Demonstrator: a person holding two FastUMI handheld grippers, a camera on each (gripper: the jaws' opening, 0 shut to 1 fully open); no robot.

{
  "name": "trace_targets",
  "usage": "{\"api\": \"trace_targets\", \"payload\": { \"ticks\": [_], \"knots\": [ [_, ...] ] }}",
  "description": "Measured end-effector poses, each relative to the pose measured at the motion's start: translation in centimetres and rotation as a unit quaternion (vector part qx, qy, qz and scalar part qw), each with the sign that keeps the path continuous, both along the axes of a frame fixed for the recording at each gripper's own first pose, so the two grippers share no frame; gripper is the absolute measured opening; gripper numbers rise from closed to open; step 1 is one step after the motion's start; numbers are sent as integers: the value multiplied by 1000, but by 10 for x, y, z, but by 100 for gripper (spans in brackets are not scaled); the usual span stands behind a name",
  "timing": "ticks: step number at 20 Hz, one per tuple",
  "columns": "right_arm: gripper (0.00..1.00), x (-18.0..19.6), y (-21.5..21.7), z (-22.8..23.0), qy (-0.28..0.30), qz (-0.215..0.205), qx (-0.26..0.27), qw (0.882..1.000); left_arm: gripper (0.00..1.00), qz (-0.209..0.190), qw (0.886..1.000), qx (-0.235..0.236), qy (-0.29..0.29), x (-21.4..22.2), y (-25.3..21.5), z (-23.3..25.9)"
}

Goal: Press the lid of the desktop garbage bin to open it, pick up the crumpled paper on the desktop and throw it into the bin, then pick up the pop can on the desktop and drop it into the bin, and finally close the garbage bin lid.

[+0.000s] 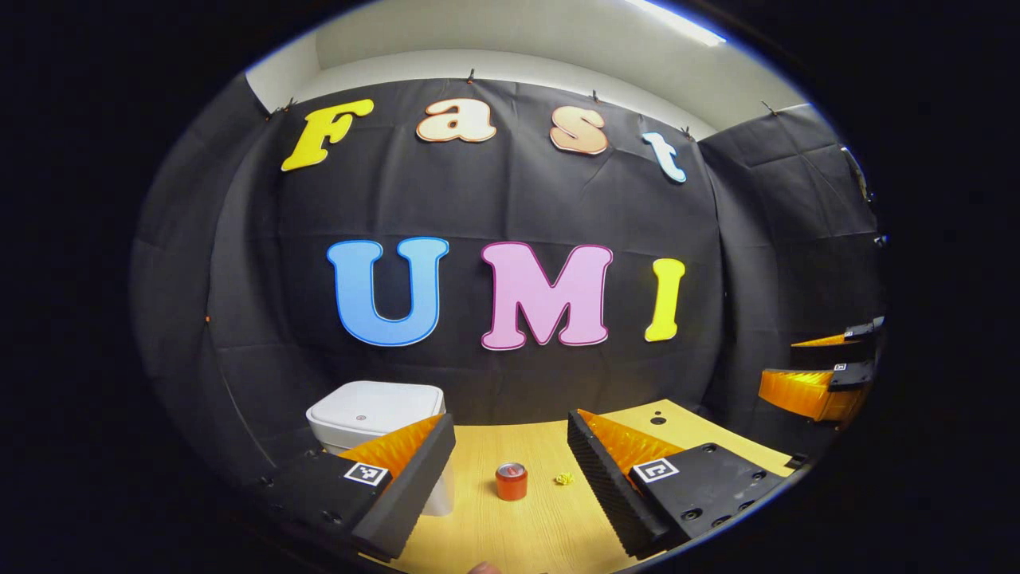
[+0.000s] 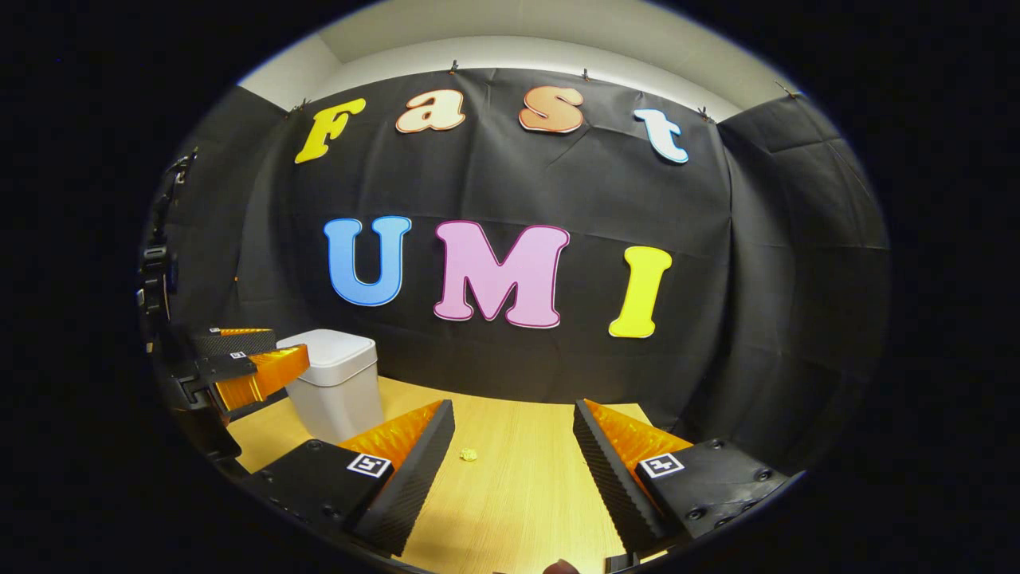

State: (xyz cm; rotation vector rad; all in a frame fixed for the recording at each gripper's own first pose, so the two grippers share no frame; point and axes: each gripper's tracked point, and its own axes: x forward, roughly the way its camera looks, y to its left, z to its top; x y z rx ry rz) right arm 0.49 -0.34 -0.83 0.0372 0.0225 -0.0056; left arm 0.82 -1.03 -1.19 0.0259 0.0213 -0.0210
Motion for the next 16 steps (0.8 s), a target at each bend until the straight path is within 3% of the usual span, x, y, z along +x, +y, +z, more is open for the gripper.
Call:
{"api": "trace_targets", "payload": {
  "ticks": [9, 16],
  "knots": [
    [96, 3, -3, -1, 0, -3, -6, 1000, 95, 10, 999, 18, 24, 7, 0, -12],
    [96, 7, -7, -1, 0, -19, -5, 1000, 95, -27, 996, 12, 87, 19, -17, -55]
  ]
}}
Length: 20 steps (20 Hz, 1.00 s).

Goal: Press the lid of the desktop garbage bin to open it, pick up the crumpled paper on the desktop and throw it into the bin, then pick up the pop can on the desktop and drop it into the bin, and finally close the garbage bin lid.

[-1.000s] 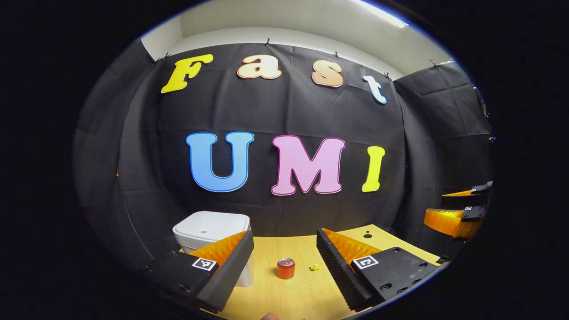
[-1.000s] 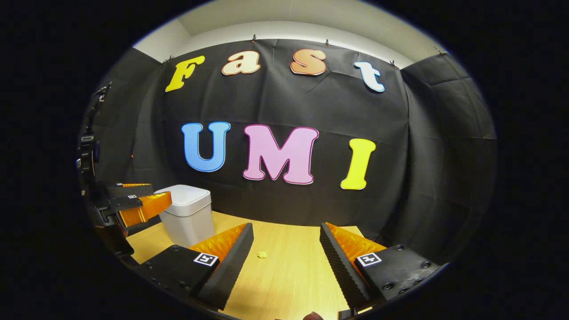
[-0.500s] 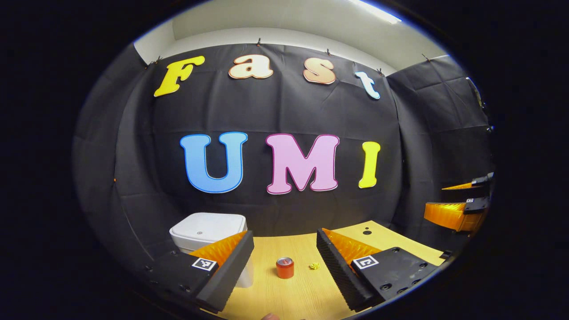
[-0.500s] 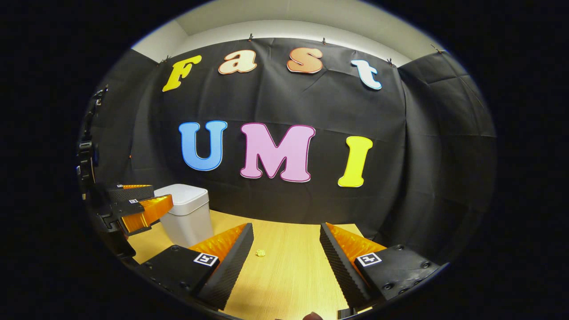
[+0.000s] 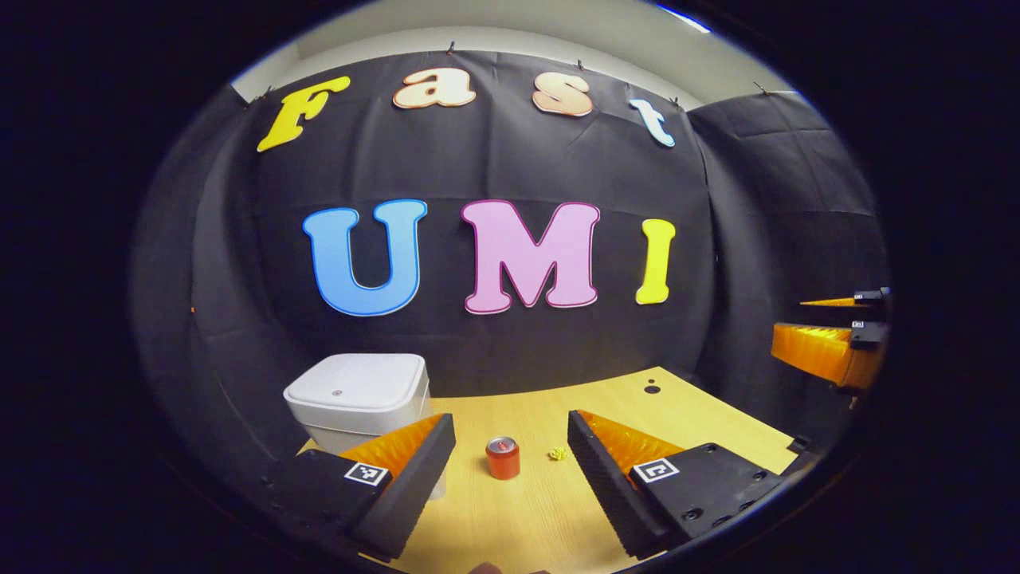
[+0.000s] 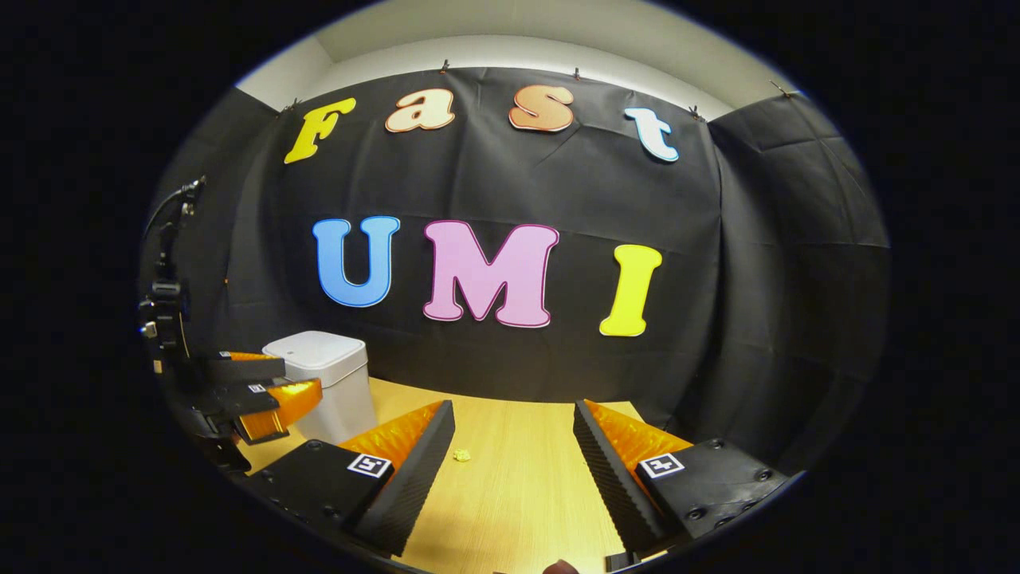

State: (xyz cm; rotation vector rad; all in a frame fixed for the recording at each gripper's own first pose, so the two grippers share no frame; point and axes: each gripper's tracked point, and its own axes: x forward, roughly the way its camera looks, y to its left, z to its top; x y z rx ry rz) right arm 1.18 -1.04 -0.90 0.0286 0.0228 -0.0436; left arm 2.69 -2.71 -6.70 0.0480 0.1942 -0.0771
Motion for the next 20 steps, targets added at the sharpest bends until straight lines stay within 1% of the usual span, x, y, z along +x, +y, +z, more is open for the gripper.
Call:
{"api": "trace_targets", "payload": {
  "ticks": [4, 6, 9, 11, 16, 19, 20],
  "knots": [
    [96, 6, 2, 6, -3, 5, -8, 1000, 95, -16, 998, -7, 63, 8, -11, -44],
    [96, 11, 2, 8, -5, 10, -9, 1000, 96, -15, 996, -11, 85, 10, -14, -58],
    [96, 18, 3, 9, -7, 26, -10, 1000, 96, 0, 995, -6, 101, 18, -13, -69],
    [96, 25, 2, 7, -7, 38, -16, 999, 96, 8, 995, -10, 99, 24, -11, -64],
    [97, 57, -5, -2, -3, 78, -19, 997, 96, 80, 995, -9, 51, 53, 32, -20],
    [97, 78, -4, -10, 3, 107, -8, 994, 95, 127, 991, -12, 36, 70, 70, 3],
    [96, 84, -4, -10, 0, 115, -9, 993, 95, 143, 989, -1, 28, 74, 85, 11]
  ]
}}
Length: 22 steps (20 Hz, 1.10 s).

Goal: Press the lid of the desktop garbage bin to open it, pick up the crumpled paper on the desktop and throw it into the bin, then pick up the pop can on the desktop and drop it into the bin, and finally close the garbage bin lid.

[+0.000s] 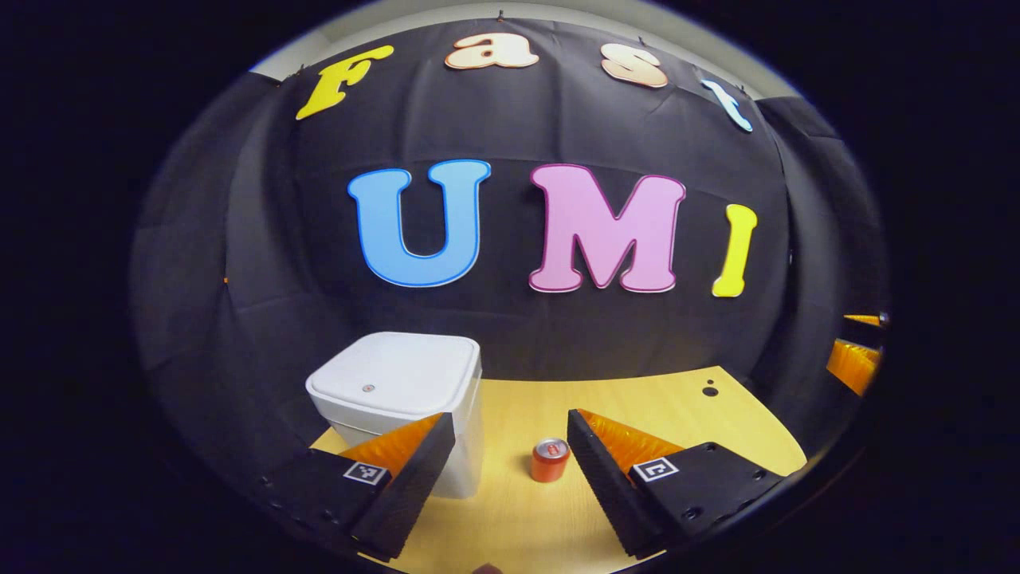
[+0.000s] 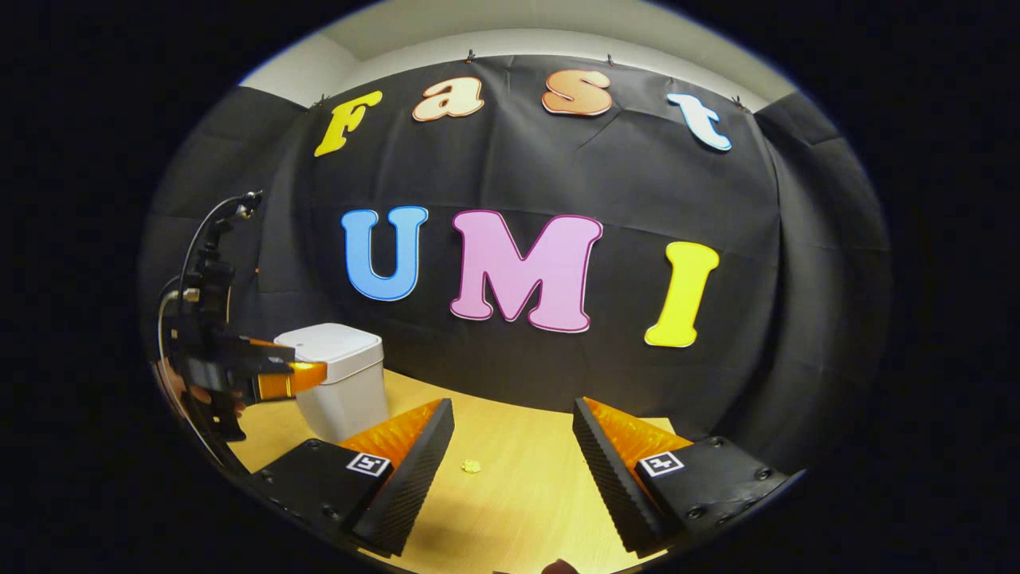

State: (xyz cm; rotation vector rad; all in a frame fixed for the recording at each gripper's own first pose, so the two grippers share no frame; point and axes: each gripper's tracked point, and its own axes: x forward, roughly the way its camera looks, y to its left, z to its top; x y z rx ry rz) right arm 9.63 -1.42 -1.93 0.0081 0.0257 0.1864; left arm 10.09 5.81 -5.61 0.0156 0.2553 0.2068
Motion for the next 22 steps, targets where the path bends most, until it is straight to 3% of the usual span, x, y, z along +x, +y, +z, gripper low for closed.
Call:
{"api": "trace_targets", "payload": {
  "ticks": [5, 9, 13, 15, 16, 17, 20, 21, 22],
  "knots": [
    [96, 24, 2, -13, 9, 23, -1, 1000, 95, 31, 998, 42, -22, 23, 58, 18],
    [97, 28, 6, -10, 14, 4, 12, 1000, 95, 38, 999, -9, -2, 40, 91, 7],
    [97, 30, 20, -4, 12, -14, 21, 1000, 84, 38, 999, -27, 29, 53, 130, -15],
    [96, 31, 27, -1, 9, -18, 17, 1000, 67, 29, 998, -33, 44, 58, 141, -26],
    [96, 31, 30, -1, 8, -19, 16, 1000, 54, 27, 998, -34, 47, 62, 146, -30],
    [97, 29, 32, 0, 9, -21, 14, 1000, 48, 23, 998, -34, 54, 66, 148, -33],
    [96, 26, 36, -1, 8, -27, 10, 1000, 12, -4, 996, -47, 81, 72, 143, -53],
    [96, 26, 38, -3, 13, -26, 7, 1000, 7, -12, 995, -39, 93, 71, 143, -58],
    [96, 24, 39, -5, 14, -26, 4, 1000, 9, -21, 996, -25, 84, 75, 144, -57]
  ]
}}
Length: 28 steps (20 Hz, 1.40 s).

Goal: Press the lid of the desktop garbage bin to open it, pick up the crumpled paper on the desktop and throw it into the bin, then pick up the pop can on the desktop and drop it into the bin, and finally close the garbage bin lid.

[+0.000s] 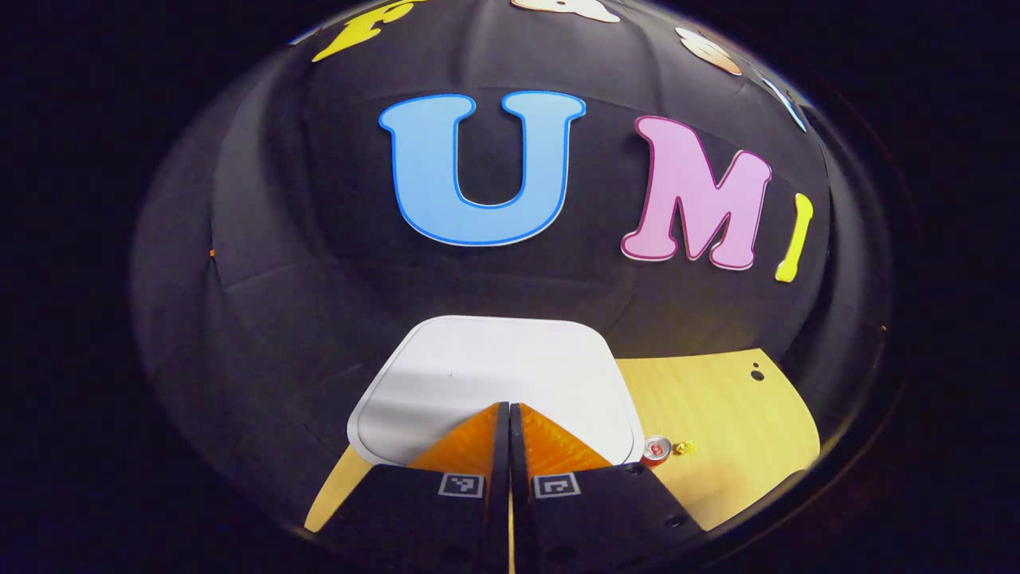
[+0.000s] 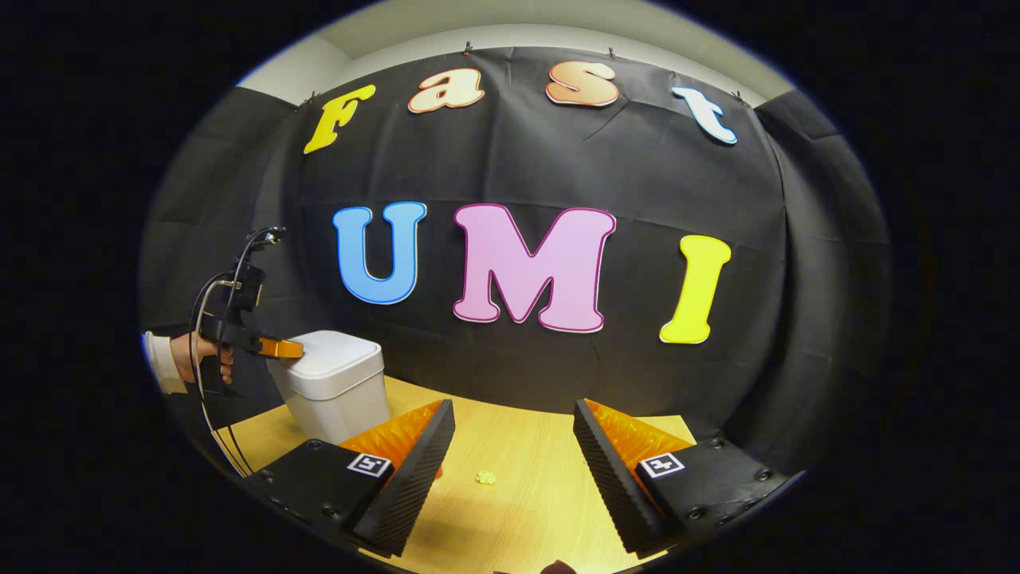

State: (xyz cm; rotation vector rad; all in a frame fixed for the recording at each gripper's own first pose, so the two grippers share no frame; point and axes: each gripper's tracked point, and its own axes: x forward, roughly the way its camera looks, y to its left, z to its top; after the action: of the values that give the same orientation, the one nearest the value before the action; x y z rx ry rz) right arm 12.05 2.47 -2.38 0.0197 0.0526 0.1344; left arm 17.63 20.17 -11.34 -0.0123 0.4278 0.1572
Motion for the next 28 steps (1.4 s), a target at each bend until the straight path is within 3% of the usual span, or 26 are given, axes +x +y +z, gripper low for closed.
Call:
{"api": "trace_targets", "payload": {
  "ticks": [3, 6, 10, 12, 14, 16, 18, 23, 26, 28],
  "knots": [
    [96, -1, 1, 1, -1, -2, -1, 1000, 8, -8, 1000, 6, 5, 2, 2, 0],
    [97, 0, 8, -5, 10, 1, 13, 1000, 7, -1, 999, -35, 11, 0, 3, -6],
    [96, 4, 16, -15, 29, 12, 13, 999, 7, -12, 999, -23, -25, 5, 5, 9],
    [97, 6, 15, -16, 32, 14, 6, 999, 8, 23, 999, 6, -29, -2, 24, 18],
    [96, 10, 14, -16, 33, 16, 2, 999, 8, 28, 997, 23, -66, -1, 26, 40],
    [96, 13, 15, -20, 39, 18, 2, 999, 17, 20, 994, 44, -103, -8, 20, 69],
    [96, 15, 19, -24, 50, 25, 6, 998, 33, 11, 991, 63, -121, -13, 13, 89],
    [97, 24, 25, -20, 50, 41, 8, 998, 38, 9, 987, 48, -156, -32, -5, 124],
    [97, 34, 30, -24, 53, 52, 4, 997, 74, 9, 984, 50, -170, -47, -15, 134],
    [97, 42, 34, -30, 58, 62, 1, 996, 88, 10, 983, 52, -176, -59, -21, 139]
  ]
}}
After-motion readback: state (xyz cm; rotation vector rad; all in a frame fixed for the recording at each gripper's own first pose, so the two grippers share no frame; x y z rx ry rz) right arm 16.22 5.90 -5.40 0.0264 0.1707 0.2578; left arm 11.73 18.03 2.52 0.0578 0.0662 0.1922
